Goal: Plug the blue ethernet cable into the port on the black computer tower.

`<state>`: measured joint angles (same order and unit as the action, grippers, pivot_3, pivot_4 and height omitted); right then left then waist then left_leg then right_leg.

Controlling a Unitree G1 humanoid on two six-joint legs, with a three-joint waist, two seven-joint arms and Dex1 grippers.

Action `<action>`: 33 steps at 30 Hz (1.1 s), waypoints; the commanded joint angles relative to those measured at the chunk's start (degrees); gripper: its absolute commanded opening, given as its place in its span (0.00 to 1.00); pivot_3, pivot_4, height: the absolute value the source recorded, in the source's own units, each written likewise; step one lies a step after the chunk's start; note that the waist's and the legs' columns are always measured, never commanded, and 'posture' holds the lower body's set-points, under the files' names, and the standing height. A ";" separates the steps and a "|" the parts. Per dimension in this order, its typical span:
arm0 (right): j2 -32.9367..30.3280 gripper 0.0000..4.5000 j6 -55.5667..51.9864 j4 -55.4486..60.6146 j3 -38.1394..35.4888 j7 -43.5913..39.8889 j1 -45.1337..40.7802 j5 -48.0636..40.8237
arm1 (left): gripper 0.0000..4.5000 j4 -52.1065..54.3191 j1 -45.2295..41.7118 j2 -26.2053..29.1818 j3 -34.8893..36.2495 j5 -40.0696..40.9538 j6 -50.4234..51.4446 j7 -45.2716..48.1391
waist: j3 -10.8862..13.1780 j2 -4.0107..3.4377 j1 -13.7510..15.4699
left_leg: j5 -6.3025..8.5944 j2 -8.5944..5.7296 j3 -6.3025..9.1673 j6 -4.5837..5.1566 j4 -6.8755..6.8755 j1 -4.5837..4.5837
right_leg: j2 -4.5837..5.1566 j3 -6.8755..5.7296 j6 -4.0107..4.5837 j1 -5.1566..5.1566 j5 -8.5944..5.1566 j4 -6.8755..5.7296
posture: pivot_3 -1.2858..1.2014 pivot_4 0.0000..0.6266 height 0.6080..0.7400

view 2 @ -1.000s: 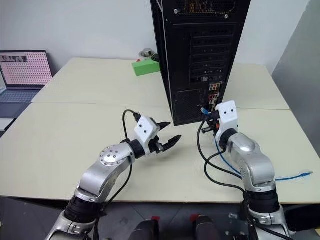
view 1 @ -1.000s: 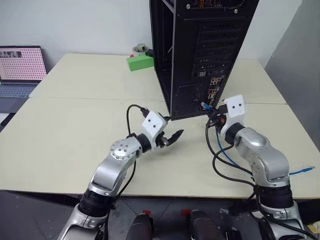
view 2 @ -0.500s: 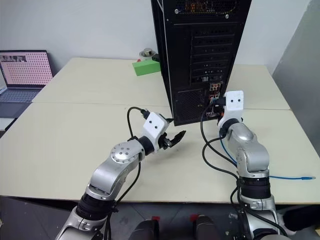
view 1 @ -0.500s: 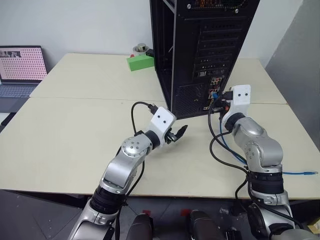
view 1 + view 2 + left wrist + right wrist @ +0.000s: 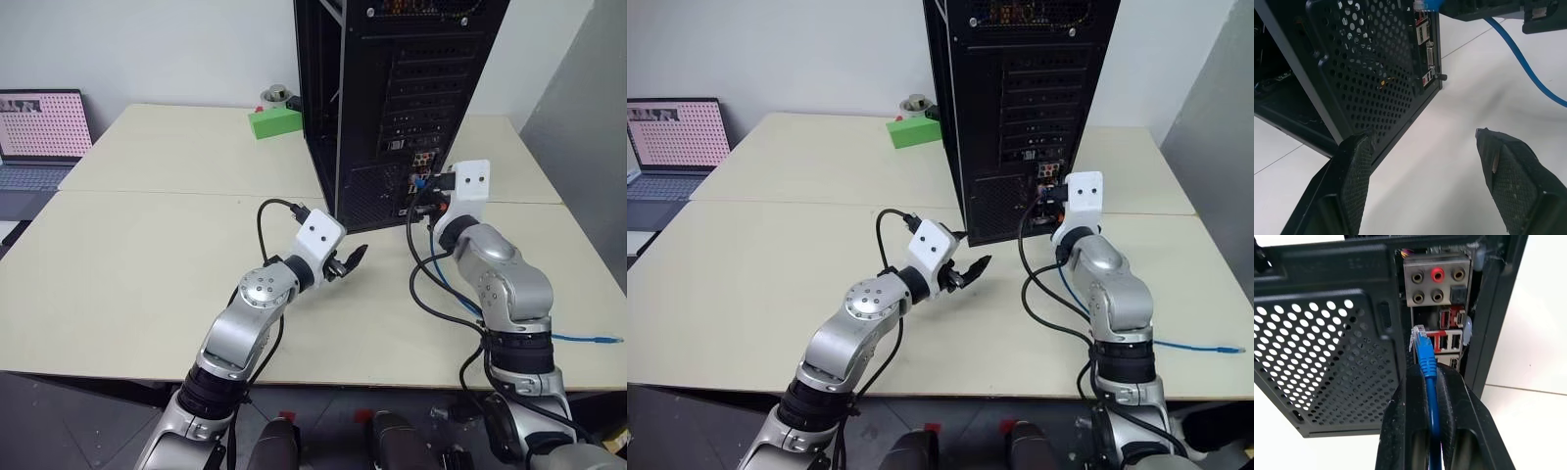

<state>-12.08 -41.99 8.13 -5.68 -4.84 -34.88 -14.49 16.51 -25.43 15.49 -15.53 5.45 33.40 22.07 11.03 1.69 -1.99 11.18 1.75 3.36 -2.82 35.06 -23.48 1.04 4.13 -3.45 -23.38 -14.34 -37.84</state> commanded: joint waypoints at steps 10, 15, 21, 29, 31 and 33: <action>-0.09 0.00 2.78 -2.28 -0.98 0.19 -1.87 0.84 | 0.77 2.83 -0.55 -0.77 -0.04 -0.55 -0.65 0.10 | 0.00 0.00 -0.01 | 0.00 0.00 0.00 0.00 0.00 0.00 | 0.00 0.00 0.00 0.00 0.00 0.00 | 0.52 0.24 1.00; 0.06 0.00 3.44 -2.60 -0.93 0.48 -2.17 1.01 | 0.77 2.78 -0.46 -0.84 -0.04 -0.65 -0.71 0.14 | 0.00 0.00 -0.01 | 0.00 0.00 0.00 0.00 0.00 0.00 | 0.00 0.00 0.00 0.00 0.00 0.00 | 0.52 0.24 1.00; -0.52 0.00 4.24 -3.50 -0.88 0.63 -2.77 1.77 | 0.77 2.72 -0.36 -1.05 -0.20 -0.86 -0.79 0.12 | 0.00 0.00 -0.07 | 0.00 0.00 0.00 0.00 0.00 0.00 | 0.00 0.00 0.00 0.00 0.00 0.00 | 0.52 0.24 1.00; -0.74 0.00 5.64 -3.91 -0.04 0.07 -3.62 3.37 | 0.77 2.76 -0.01 -1.23 -0.29 -1.11 -0.97 0.16 | 0.00 0.00 -0.64 | 0.00 0.00 0.00 0.00 0.01 0.01 | 0.00 0.01 -0.01 0.00 0.01 -0.01 | 0.52 0.24 1.00; -0.61 0.00 5.52 -3.85 0.02 -0.05 -3.78 3.36 | 0.77 2.77 0.06 -1.29 -0.31 -1.21 -1.00 0.24 | 0.00 0.00 -0.83 | 0.00 0.00 0.00 0.00 0.00 0.00 | 0.00 0.00 -0.01 -0.01 0.01 -0.01 | 0.52 0.24 1.00; -0.54 0.00 5.14 -3.63 0.17 -0.41 -3.90 3.12 | 0.77 2.76 -0.01 -1.42 -0.39 -1.32 -0.93 0.26 | 0.00 0.00 -0.96 | 0.00 0.00 0.00 0.00 0.00 0.00 | 0.00 0.01 -0.01 -0.01 0.01 -0.01 | 0.52 0.24 1.00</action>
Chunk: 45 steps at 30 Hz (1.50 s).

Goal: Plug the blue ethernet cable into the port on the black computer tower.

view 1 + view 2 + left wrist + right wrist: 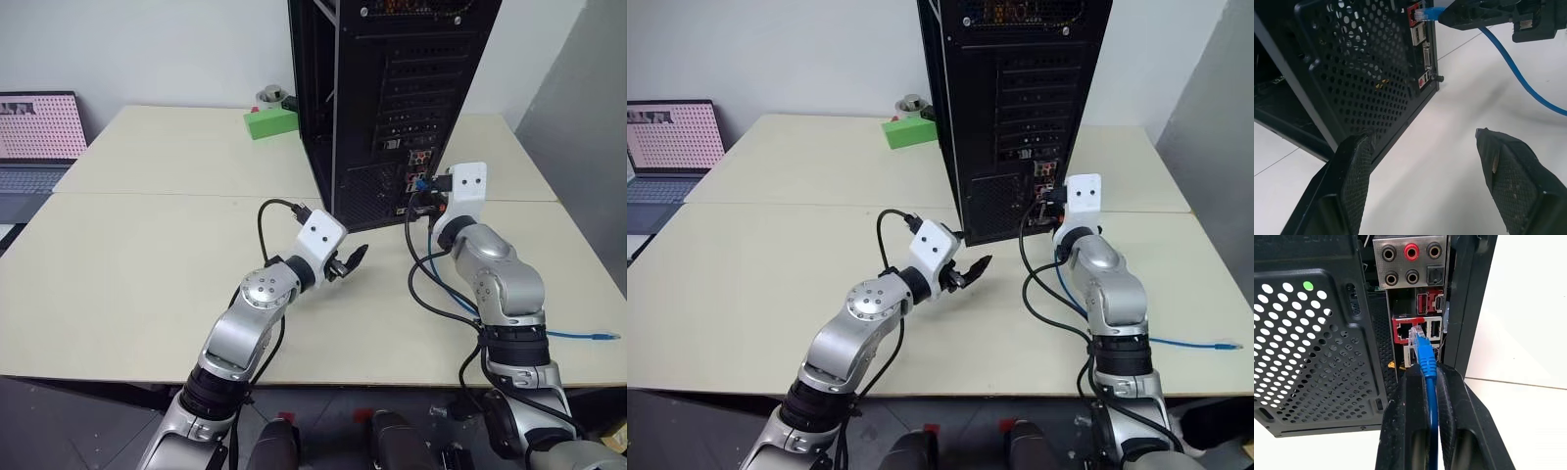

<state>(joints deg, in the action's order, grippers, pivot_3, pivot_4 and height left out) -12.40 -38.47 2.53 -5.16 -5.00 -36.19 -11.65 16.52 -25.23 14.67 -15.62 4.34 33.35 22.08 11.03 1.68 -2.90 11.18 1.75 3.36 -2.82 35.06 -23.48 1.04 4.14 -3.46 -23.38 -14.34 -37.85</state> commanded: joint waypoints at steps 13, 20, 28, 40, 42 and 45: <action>-0.24 0.00 0.12 4.79 0.94 -1.83 -0.77 0.97 | 0.77 2.44 0.10 -0.94 -0.46 -0.71 -1.14 0.39 | 0.00 0.00 -0.40 | 0.00 0.00 0.00 0.00 -0.01 -0.01 | 0.00 0.00 0.00 -0.02 -0.01 0.01 | 0.52 0.24 1.00; 0.40 0.00 -1.08 5.70 1.31 -2.22 -0.46 0.83 | 0.77 2.07 -0.10 -0.87 -0.35 -0.75 -1.34 0.68 | 0.00 0.00 -0.39 | 0.00 0.00 0.00 0.00 -0.02 -0.05 | 0.00 0.00 0.00 -0.04 -0.01 0.03 | 0.52 0.24 1.00; 1.18 0.00 -1.17 5.55 0.94 -1.63 -0.02 1.23 | 0.77 2.17 0.02 -0.95 -0.34 -1.07 -1.25 1.00 | 0.00 0.00 -0.34 | 0.00 0.00 0.00 0.00 -0.02 -0.08 | 0.00 0.00 0.00 -0.05 -0.01 0.06 | 0.52 0.24 1.00; 1.45 0.00 -2.46 5.68 -0.51 -0.96 0.00 0.49 | 0.77 2.41 0.23 -0.92 -0.43 -1.31 -1.05 1.22 | 0.00 0.00 -0.34 | 0.00 0.00 0.00 0.00 -0.02 -0.10 | 0.00 0.00 0.00 -0.07 0.00 0.07 | 0.52 0.24 1.00; 1.54 0.00 -2.48 5.42 -0.63 -0.96 -0.08 0.61 | 0.77 2.37 0.20 -0.90 -0.42 -1.31 -1.09 1.28 | 0.00 0.00 -0.34 | 0.00 0.00 0.00 0.00 -0.02 -0.10 | 0.01 -0.01 0.00 -0.08 0.00 0.07 | 0.52 0.24 1.00; 1.70 0.00 -2.45 5.11 -0.75 -1.01 -0.19 0.64 | 0.77 2.34 0.16 -0.95 -0.42 -1.30 -1.11 1.28 | 0.00 0.00 -0.34 | 0.00 0.00 0.00 0.00 -0.02 -0.10 | 0.00 0.00 0.00 -0.08 0.00 0.07 | 0.52 0.24 1.00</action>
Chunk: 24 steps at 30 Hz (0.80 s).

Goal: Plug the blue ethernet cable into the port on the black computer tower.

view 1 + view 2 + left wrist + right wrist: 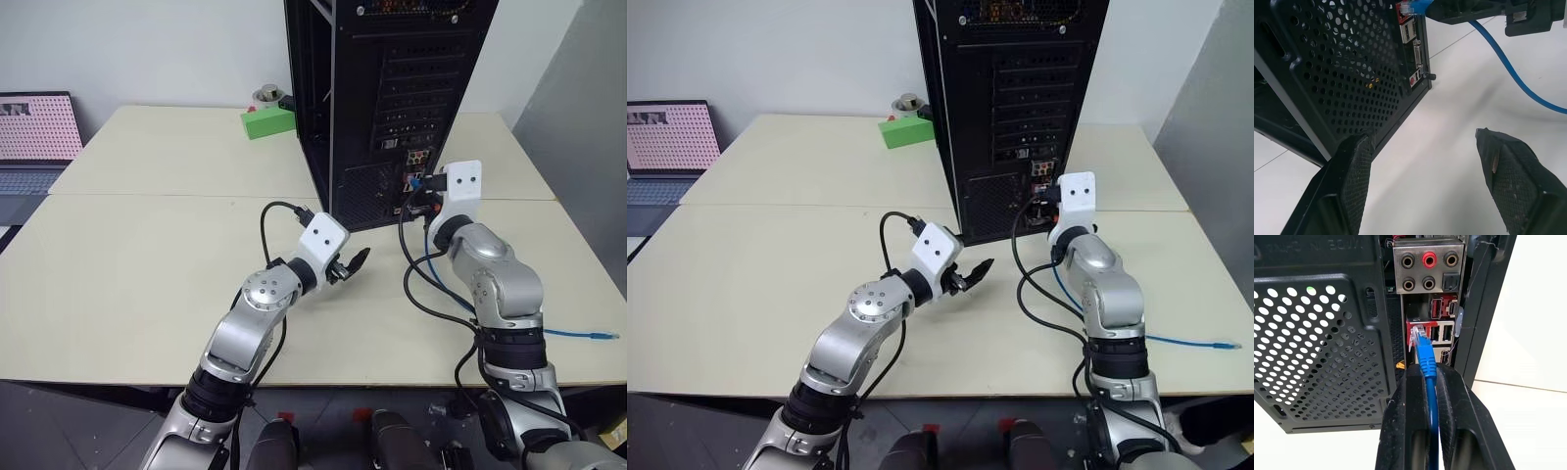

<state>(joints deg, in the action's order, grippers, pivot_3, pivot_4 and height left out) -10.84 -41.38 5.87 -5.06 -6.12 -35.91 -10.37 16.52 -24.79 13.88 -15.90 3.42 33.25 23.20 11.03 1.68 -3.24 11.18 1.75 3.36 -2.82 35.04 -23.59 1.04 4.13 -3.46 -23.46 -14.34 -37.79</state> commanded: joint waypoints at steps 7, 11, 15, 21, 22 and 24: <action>0.27 0.00 1.12 0.53 -0.78 -0.02 -0.97 -0.32 | 0.77 2.39 -0.24 -0.14 -0.17 -0.45 -0.92 0.12 | 0.00 0.00 0.00 | 0.00 0.00 0.00 0.00 0.00 -0.01 | 0.00 0.00 0.00 -0.01 0.00 0.00 | 0.52 0.24 1.00; 0.20 0.00 1.57 -0.21 -0.83 -0.01 -1.38 -0.15 | 0.77 2.41 -0.25 -0.07 -0.09 -0.46 -0.94 0.14 | 0.00 0.00 0.00 | 0.00 0.00 0.00 0.00 0.00 -0.01 | 0.00 0.00 0.00 -0.01 0.00 0.00 | 0.52 0.24 1.00; 0.15 0.00 1.94 -0.68 -0.82 0.06 -1.74 -0.06 | 0.77 2.42 -0.24 -0.05 -0.11 -0.46 -0.99 0.18 | 0.00 0.00 0.00 | 0.00 0.00 0.00 0.00 0.00 -0.02 | 0.00 0.00 0.00 -0.02 0.00 0.00 | 0.52 0.24 1.00; -0.13 0.00 1.88 0.63 -0.33 -0.44 -2.53 -0.18 | 0.77 2.38 -0.30 0.07 -0.14 -0.49 -1.07 0.30 | 0.00 0.00 -0.03 | 0.00 0.00 0.00 0.00 0.00 -0.03 | 0.00 0.00 0.00 -0.04 0.00 0.00 | 0.52 0.24 1.00; -0.15 0.00 1.74 0.82 -0.35 -0.45 -2.60 -0.23 | 0.77 2.38 -0.30 0.08 -0.14 -0.49 -1.07 0.30 | 0.00 0.00 -0.03 | 0.00 0.00 0.00 0.00 0.00 -0.03 | 0.00 0.00 0.00 -0.04 0.00 0.00 | 0.52 0.24 1.00; -0.24 0.00 1.69 0.86 -0.44 -0.46 -2.66 -0.25 | 0.77 2.37 -0.30 0.12 -0.15 -0.49 -1.08 0.30 | 0.00 0.00 -0.02 | 0.00 0.00 0.00 0.00 0.00 -0.03 | 0.00 0.00 0.00 -0.04 0.00 -0.01 | 0.52 0.24 1.00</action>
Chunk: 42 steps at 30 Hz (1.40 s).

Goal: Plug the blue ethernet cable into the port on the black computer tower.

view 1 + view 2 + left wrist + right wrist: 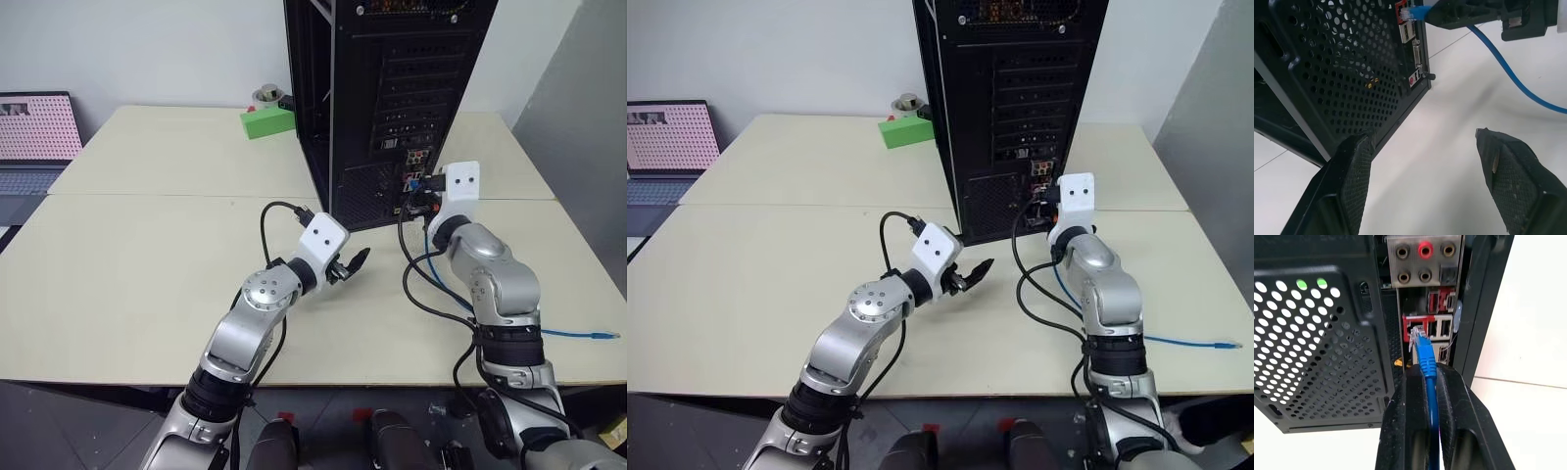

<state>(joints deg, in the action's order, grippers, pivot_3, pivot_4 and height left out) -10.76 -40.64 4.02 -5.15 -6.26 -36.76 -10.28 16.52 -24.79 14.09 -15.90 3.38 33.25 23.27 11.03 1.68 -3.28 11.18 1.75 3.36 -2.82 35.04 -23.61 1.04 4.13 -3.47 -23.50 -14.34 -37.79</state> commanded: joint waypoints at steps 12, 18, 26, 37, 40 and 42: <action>0.18 0.00 1.99 1.27 0.69 0.53 -1.81 0.90 | 0.77 2.38 -0.36 0.10 -0.21 -0.33 -0.97 0.43 | 0.00 0.00 0.03 | 0.00 0.00 0.00 0.00 0.00 -0.07 | 0.00 0.00 0.00 -0.03 0.00 0.02 | 0.52 0.24 1.00; 1.61 0.00 3.42 -0.21 1.91 1.03 -3.44 1.82 | 0.77 2.25 -0.61 -0.23 0.00 -0.08 -0.71 0.32 | 0.00 0.00 -0.06 | 0.00 0.00 0.00 0.00 0.00 -0.06 | 0.00 0.00 0.00 -0.05 0.00 0.01 | 0.52 0.24 1.00; 2.29 0.00 5.07 -2.89 2.10 0.71 -4.96 2.42 | 0.77 2.40 -0.44 -0.64 0.08 -0.10 -0.49 0.02 | 0.00 0.00 -0.40 | 0.00 0.00 -0.01 0.00 0.00 -0.06 | 0.00 0.01 0.00 -0.07 0.00 -0.01 | 0.52 0.24 1.00; 1.84 0.00 5.95 -4.46 1.80 0.53 -5.17 2.55 | 0.77 2.55 -0.34 -0.83 -0.01 -0.13 -0.36 -0.14 | 0.00 -0.01 -0.84 | 0.00 0.00 0.00 0.00 0.00 -0.04 | -0.01 0.01 0.00 -0.07 0.01 -0.06 | 0.52 0.24 1.00; 1.55 0.00 5.89 -4.26 1.84 0.02 -4.89 2.43 | 0.77 2.39 -0.36 -0.78 0.09 -0.14 -0.41 -0.11 | 0.00 0.00 -0.88 | 0.00 0.00 0.00 0.00 0.01 -0.04 | -0.01 0.02 0.00 -0.07 0.01 -0.06 | 0.52 0.24 1.00; 1.29 0.00 5.90 -3.95 1.74 -0.46 -4.48 2.23 | 0.77 2.18 -0.37 -0.73 0.23 -0.16 -0.46 -0.13 | 0.00 -0.01 -0.89 | 0.00 0.00 0.00 0.00 0.00 -0.04 | -0.01 0.02 0.00 -0.07 0.01 -0.06 | 0.52 0.24 1.00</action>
<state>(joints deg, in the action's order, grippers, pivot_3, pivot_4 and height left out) -8.98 -36.55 -1.44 -3.25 -5.79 -39.46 -7.82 16.52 -24.80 13.62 -15.90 3.42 33.31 23.19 11.03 1.68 -4.17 11.18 1.75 3.36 -2.82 35.05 -23.66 1.03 4.14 -3.47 -23.57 -14.33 -37.86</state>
